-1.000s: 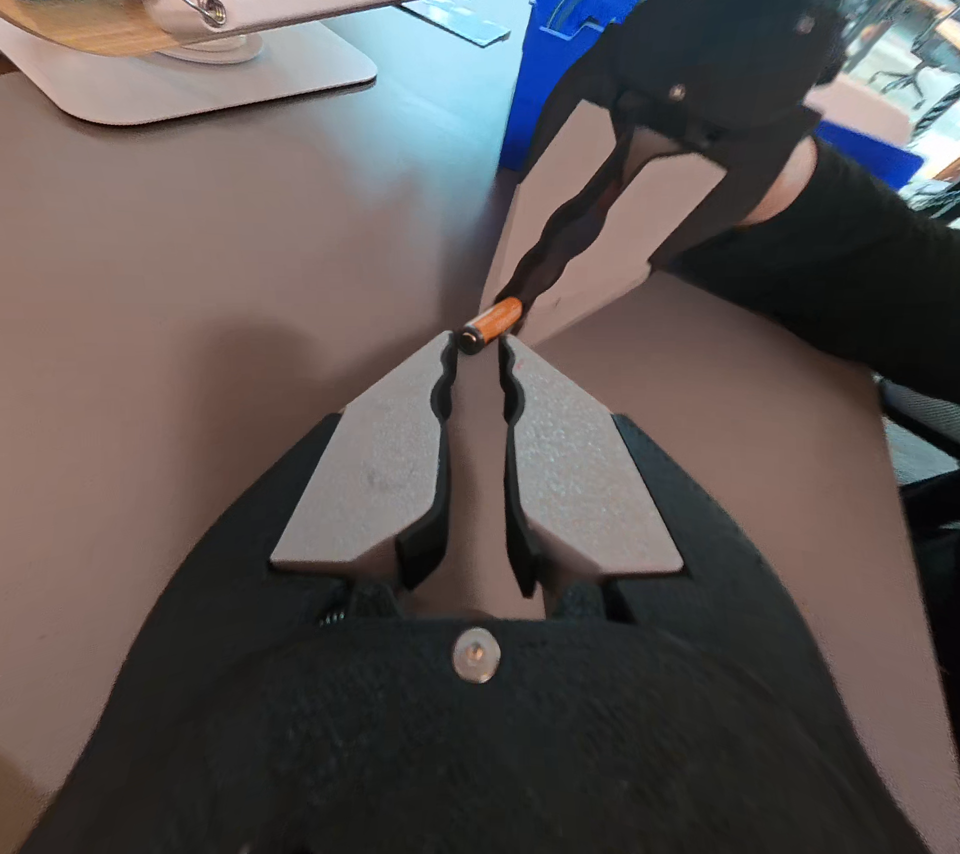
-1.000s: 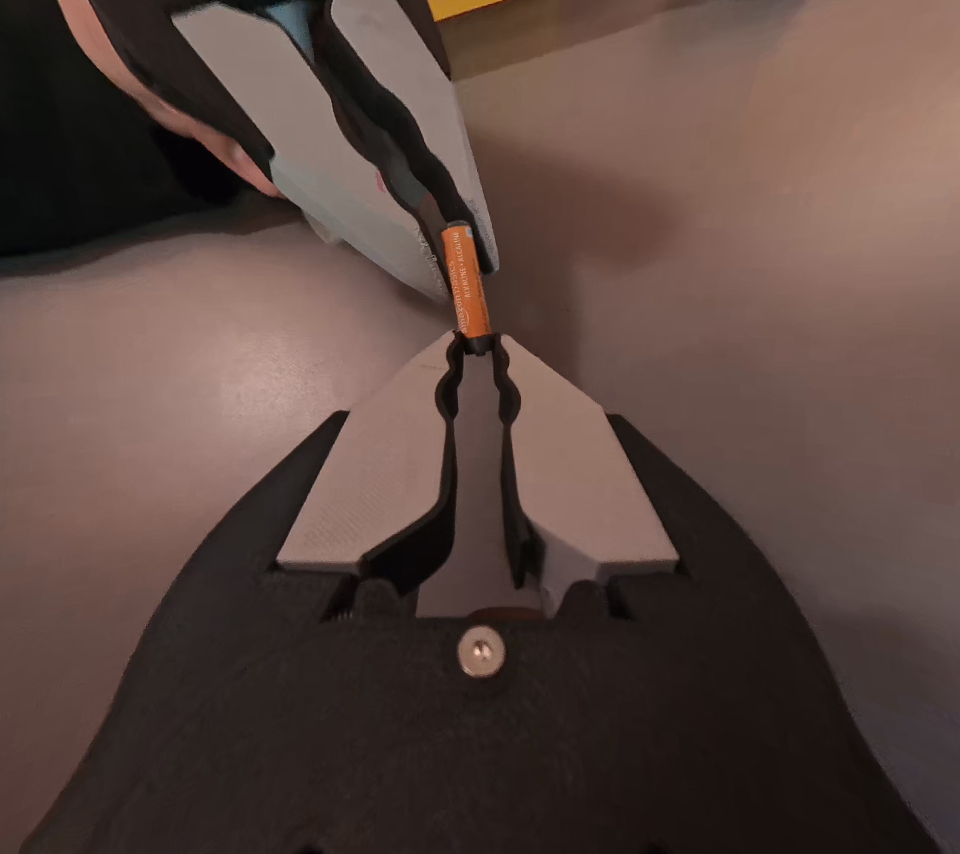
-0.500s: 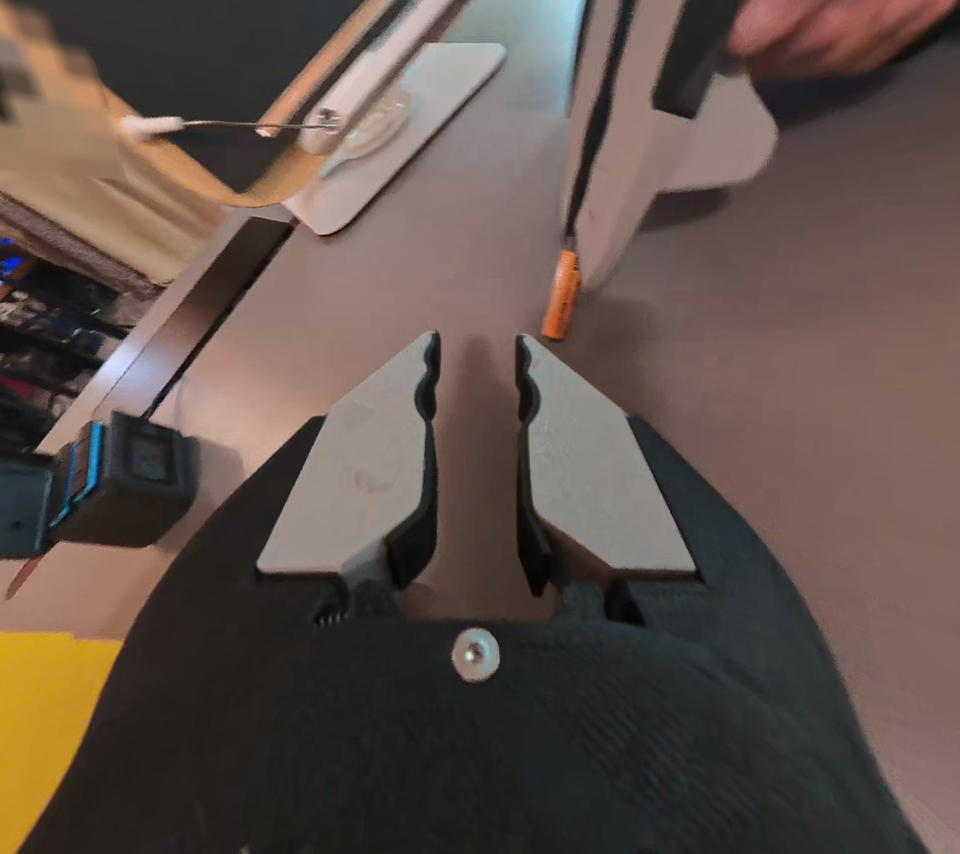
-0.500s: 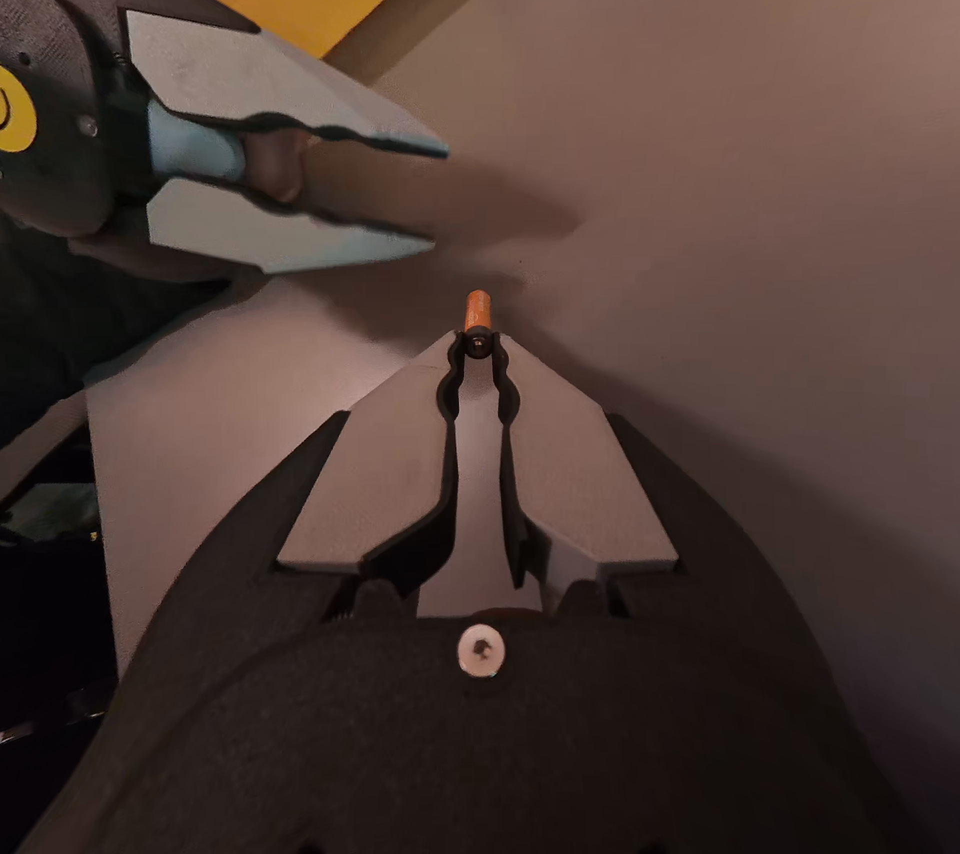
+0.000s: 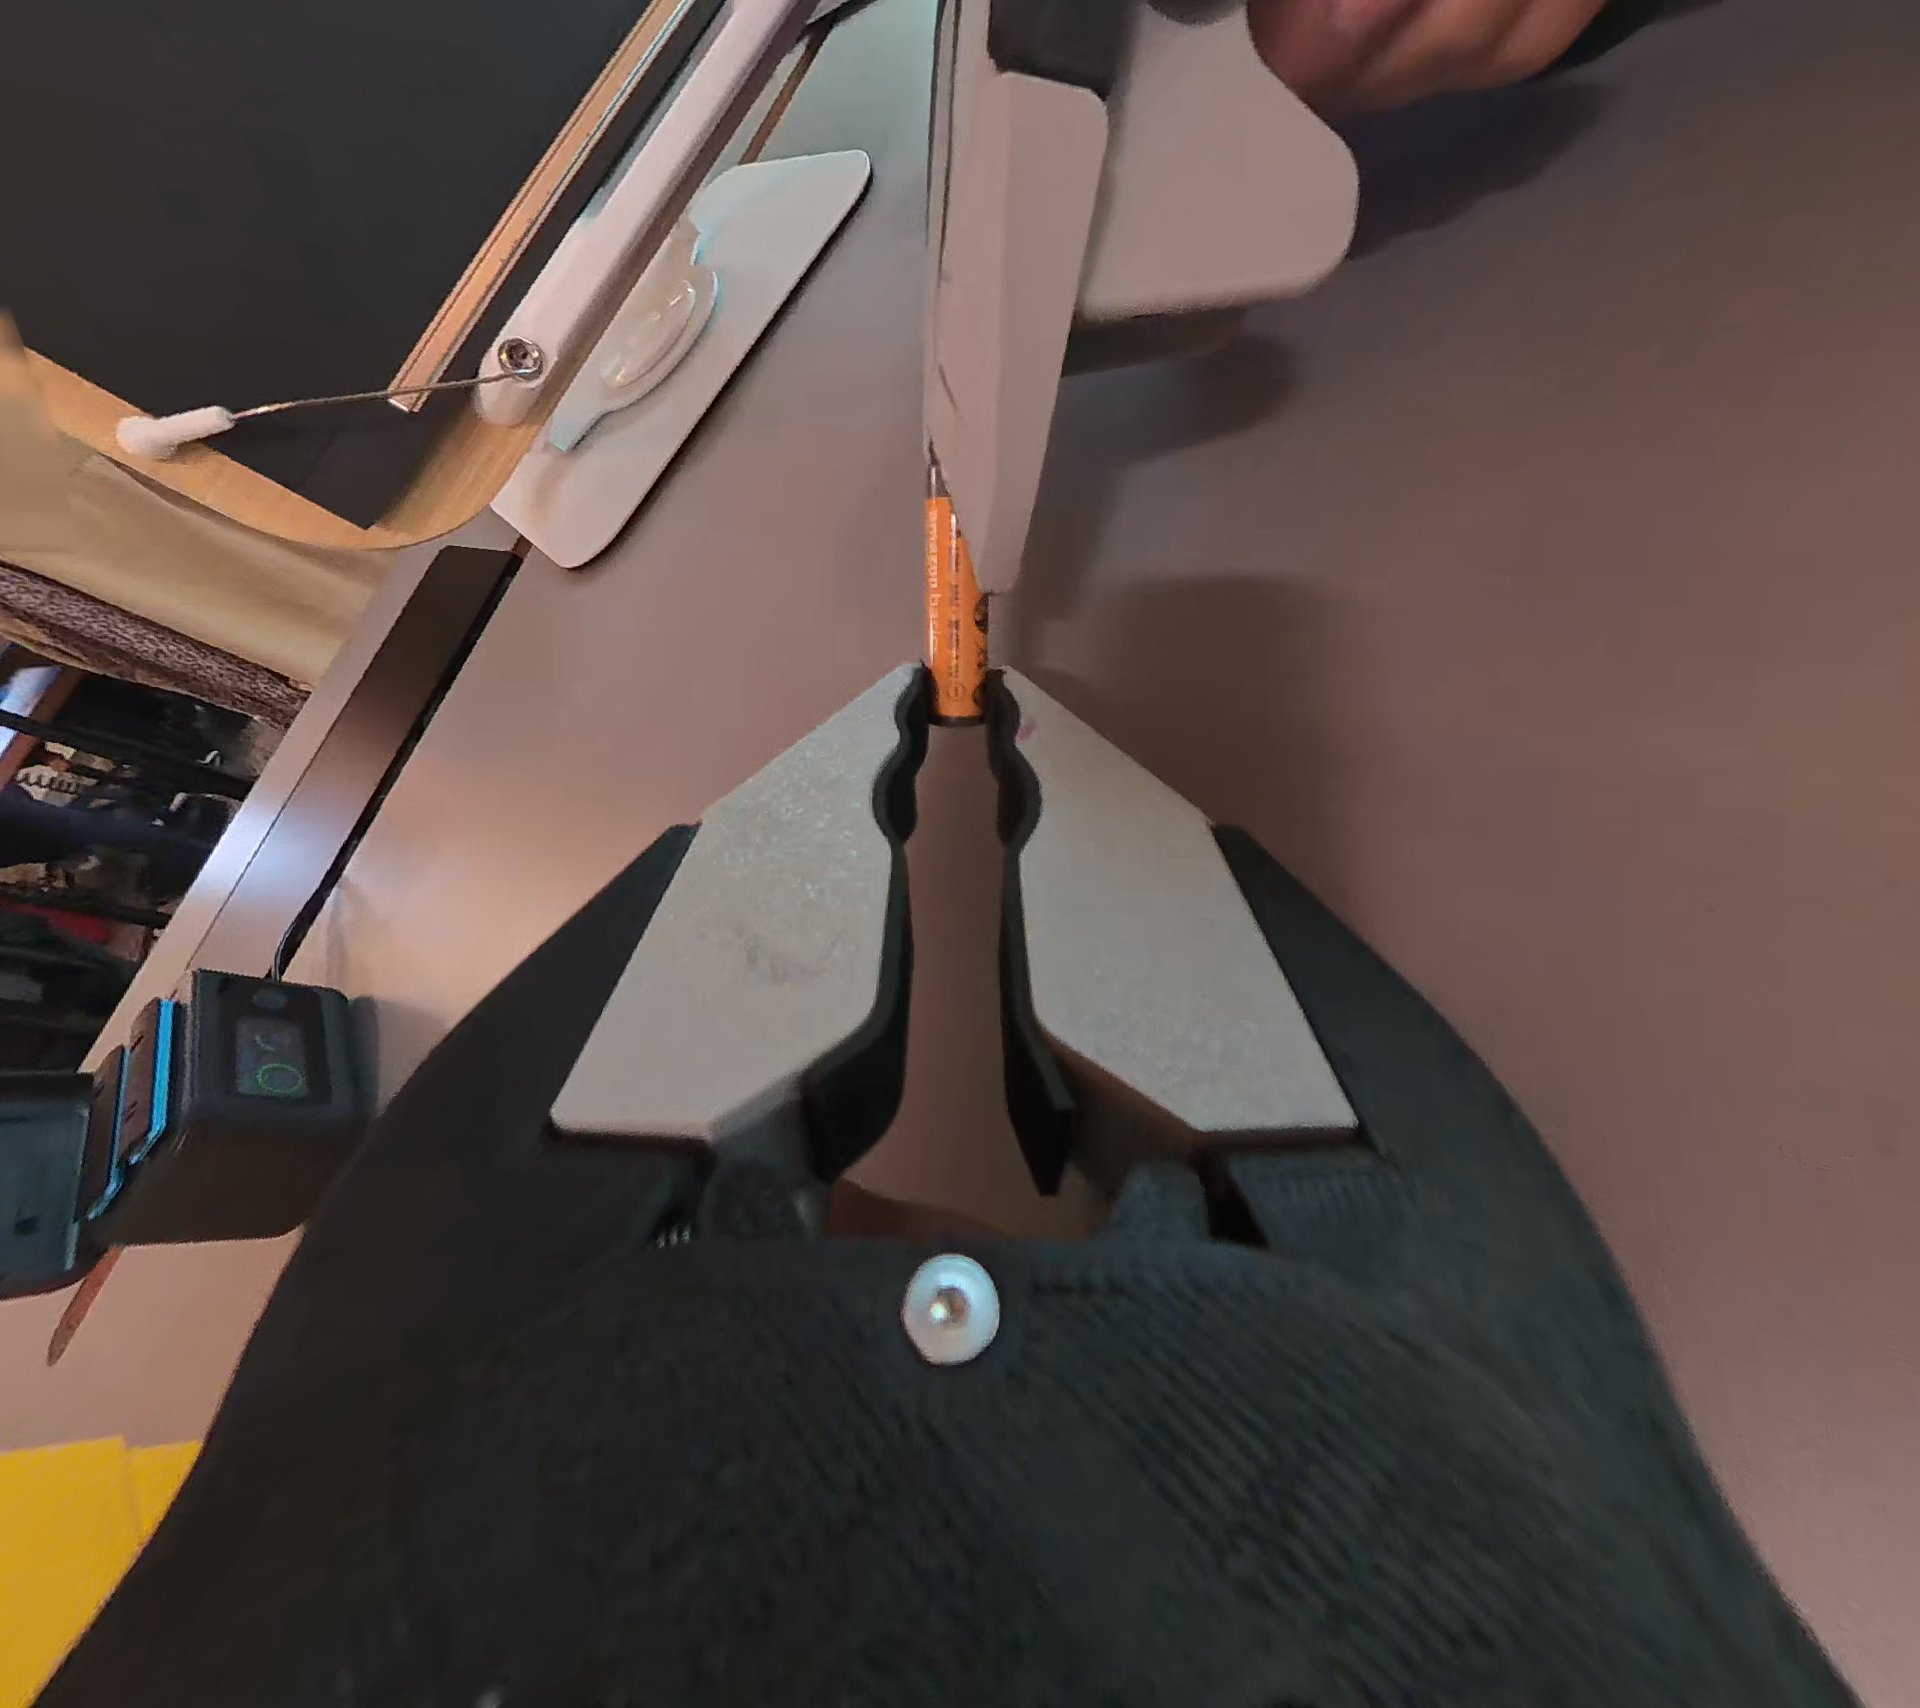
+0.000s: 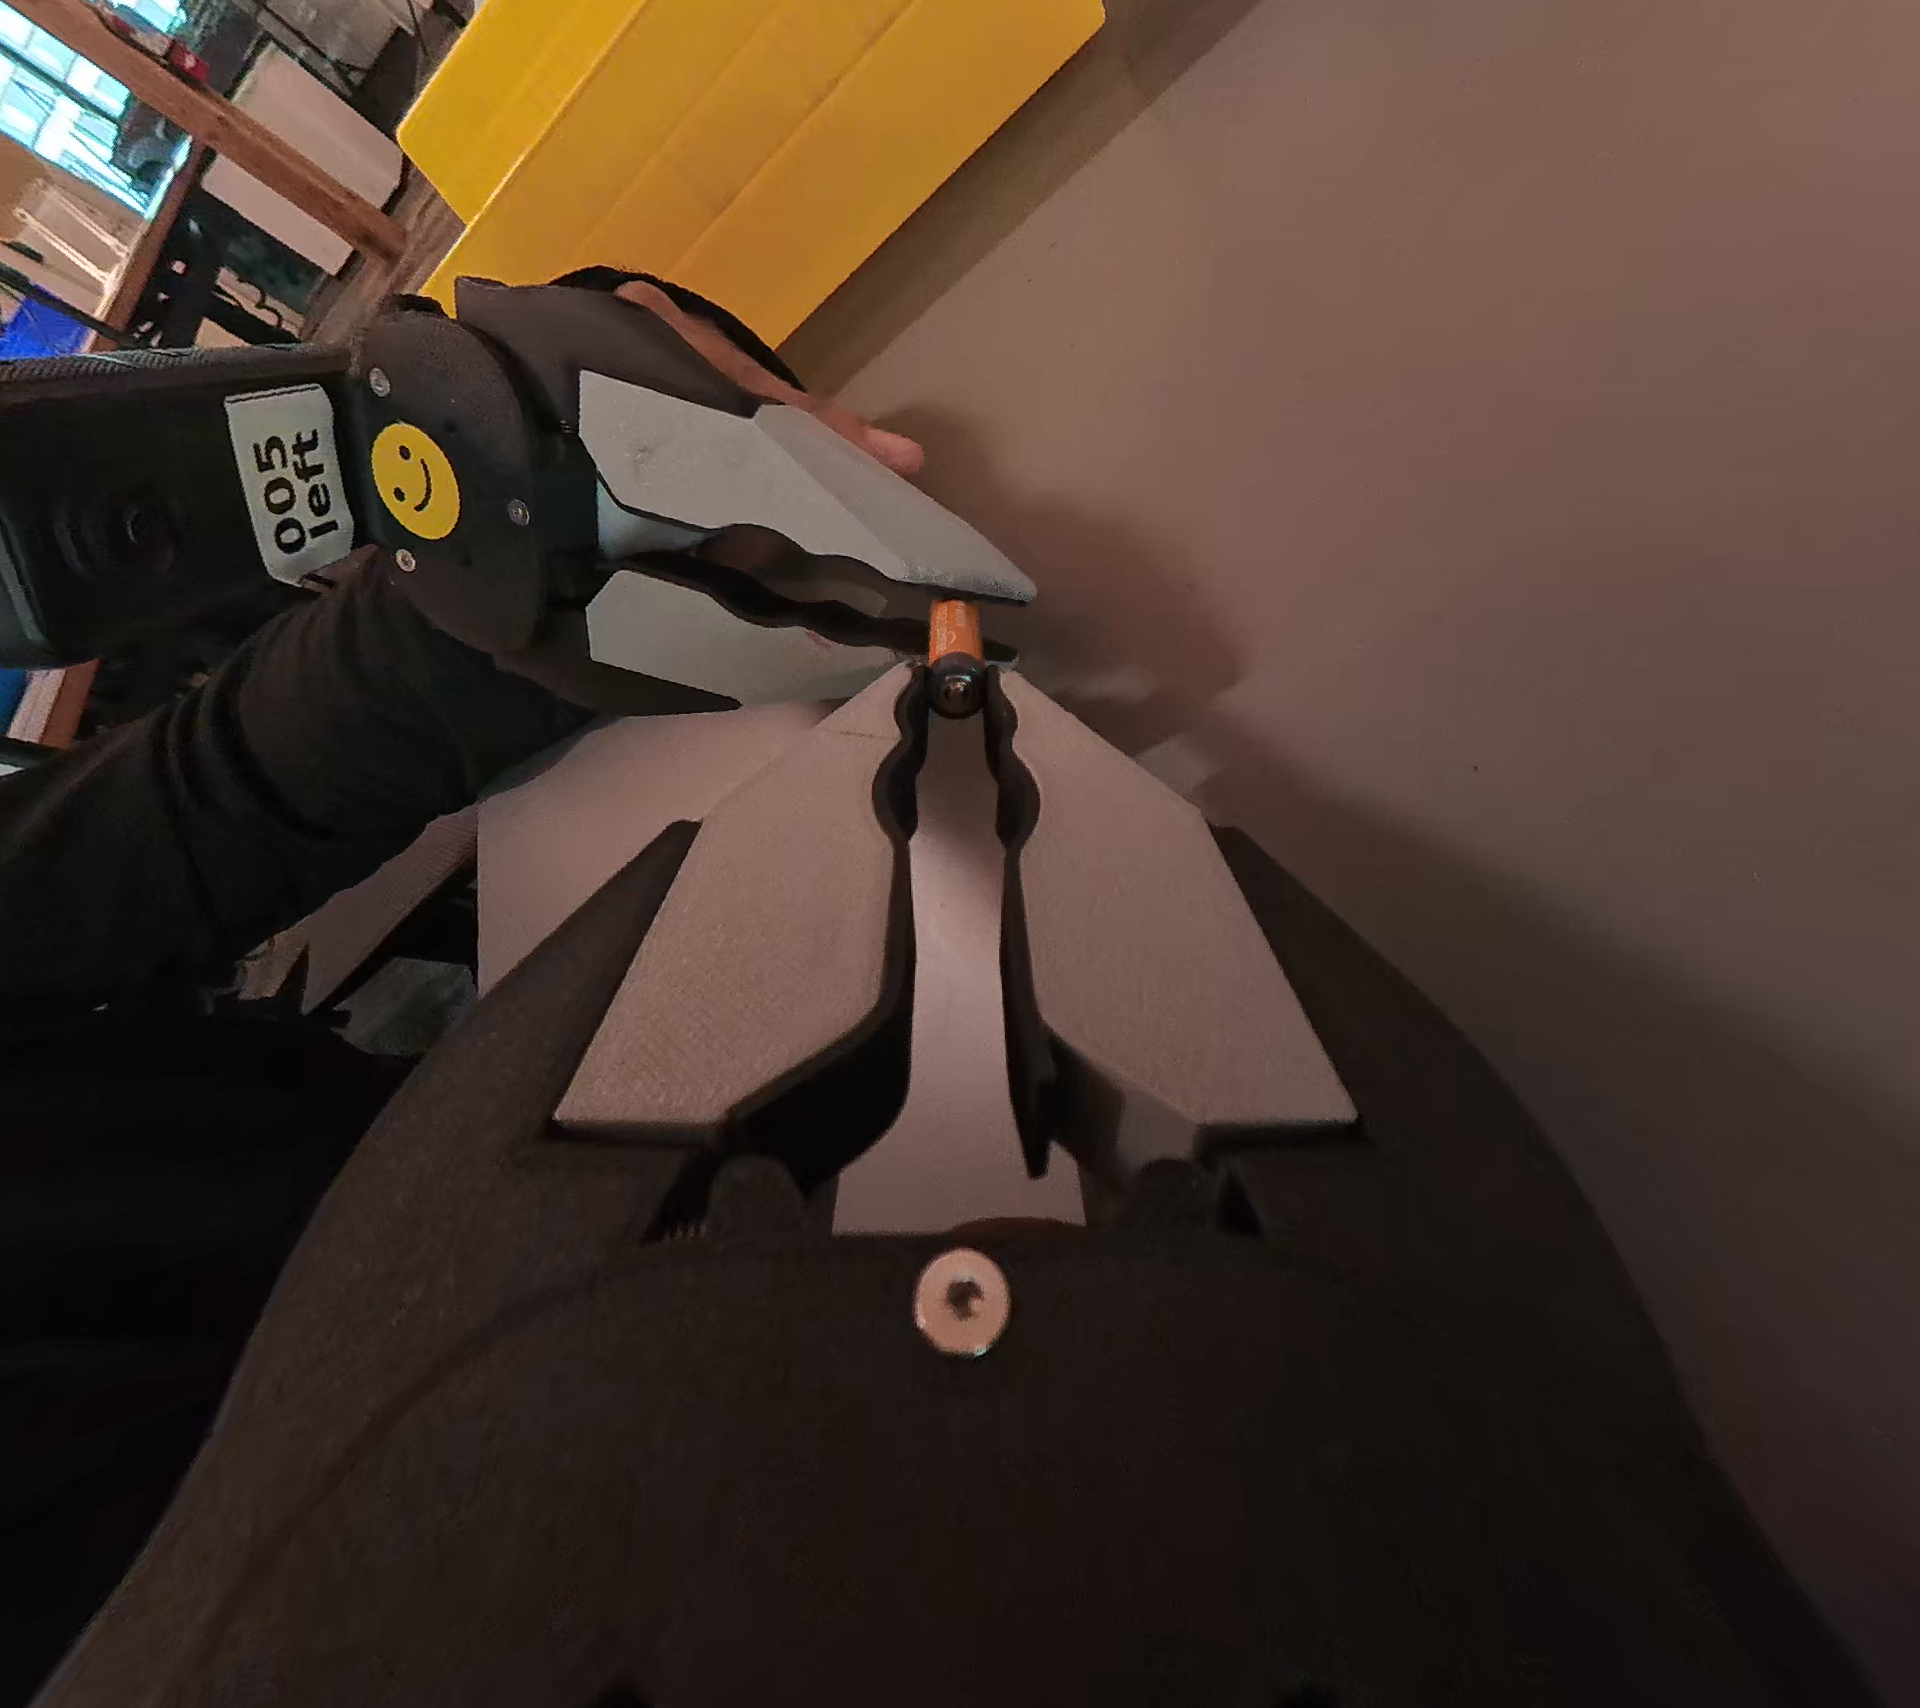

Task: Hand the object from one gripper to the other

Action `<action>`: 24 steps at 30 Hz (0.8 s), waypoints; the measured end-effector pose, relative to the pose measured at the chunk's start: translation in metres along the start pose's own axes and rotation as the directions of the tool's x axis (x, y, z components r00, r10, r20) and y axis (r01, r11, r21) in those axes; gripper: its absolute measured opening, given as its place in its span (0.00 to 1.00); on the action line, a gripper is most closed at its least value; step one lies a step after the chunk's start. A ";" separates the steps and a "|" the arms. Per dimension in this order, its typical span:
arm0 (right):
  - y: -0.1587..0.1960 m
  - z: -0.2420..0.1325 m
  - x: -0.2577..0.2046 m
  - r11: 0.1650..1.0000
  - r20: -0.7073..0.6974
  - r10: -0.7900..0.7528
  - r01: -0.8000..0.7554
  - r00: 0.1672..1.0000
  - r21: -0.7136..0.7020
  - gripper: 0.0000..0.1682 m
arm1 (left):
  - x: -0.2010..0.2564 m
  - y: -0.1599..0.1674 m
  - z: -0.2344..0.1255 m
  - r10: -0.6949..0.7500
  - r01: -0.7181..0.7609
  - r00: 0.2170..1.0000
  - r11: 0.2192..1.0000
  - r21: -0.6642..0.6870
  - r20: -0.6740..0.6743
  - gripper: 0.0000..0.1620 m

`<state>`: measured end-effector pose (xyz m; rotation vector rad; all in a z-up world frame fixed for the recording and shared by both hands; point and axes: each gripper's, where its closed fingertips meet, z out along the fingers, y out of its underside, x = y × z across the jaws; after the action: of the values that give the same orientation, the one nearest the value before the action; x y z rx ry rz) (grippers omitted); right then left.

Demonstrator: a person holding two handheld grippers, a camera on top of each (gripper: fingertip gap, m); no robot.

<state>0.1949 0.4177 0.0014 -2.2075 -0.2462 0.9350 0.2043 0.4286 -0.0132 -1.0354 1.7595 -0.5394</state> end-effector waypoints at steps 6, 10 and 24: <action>0.000 0.002 -0.001 1.000 0.006 0.003 -0.003 1.000 0.005 0.04 | 0.002 -0.001 0.000 -0.014 0.014 1.000 1.000 0.000 -0.010 0.05; -0.007 -0.003 -0.003 0.999 0.011 -0.014 0.014 1.000 0.043 0.04 | -0.002 -0.009 -0.001 -0.187 0.189 0.981 0.982 0.023 -0.055 0.05; -0.045 -0.021 -0.017 0.953 -0.001 -0.124 0.119 0.992 0.277 0.21 | 0.001 -0.046 -0.016 -0.736 0.876 0.398 0.481 -0.011 -0.547 0.05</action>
<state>0.2014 0.4316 0.0513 -1.9064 -0.2402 0.8638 0.2087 0.4013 0.0272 -1.6467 1.3575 -1.7898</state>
